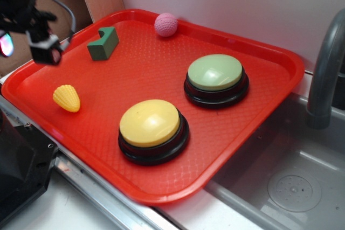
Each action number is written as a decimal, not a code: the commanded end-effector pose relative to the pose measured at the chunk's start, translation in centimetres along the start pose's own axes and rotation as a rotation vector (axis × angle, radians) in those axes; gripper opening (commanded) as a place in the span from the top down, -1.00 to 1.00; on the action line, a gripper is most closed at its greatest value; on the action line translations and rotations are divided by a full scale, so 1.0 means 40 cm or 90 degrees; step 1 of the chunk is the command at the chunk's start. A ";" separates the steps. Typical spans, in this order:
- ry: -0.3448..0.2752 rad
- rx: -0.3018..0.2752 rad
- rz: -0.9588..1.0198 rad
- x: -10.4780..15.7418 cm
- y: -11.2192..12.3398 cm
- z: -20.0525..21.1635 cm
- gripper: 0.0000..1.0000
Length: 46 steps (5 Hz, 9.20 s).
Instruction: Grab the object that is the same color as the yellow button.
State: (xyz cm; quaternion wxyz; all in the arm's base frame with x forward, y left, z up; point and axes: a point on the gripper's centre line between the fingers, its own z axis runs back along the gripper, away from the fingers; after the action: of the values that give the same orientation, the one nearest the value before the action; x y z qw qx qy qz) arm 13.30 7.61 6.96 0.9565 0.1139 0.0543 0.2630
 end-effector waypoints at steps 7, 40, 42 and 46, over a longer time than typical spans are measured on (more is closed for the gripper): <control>-0.138 -0.162 0.126 0.092 0.068 0.029 -1.00; -0.223 -0.228 -0.386 -0.008 0.050 0.055 -1.00; -0.141 -0.178 -0.325 0.019 0.028 -0.022 -1.00; -0.262 -0.174 -0.513 -0.050 0.043 0.063 -1.00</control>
State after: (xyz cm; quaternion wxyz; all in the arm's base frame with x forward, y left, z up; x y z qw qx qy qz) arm 11.04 7.06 8.71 0.9806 -0.0022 -0.1238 -0.1523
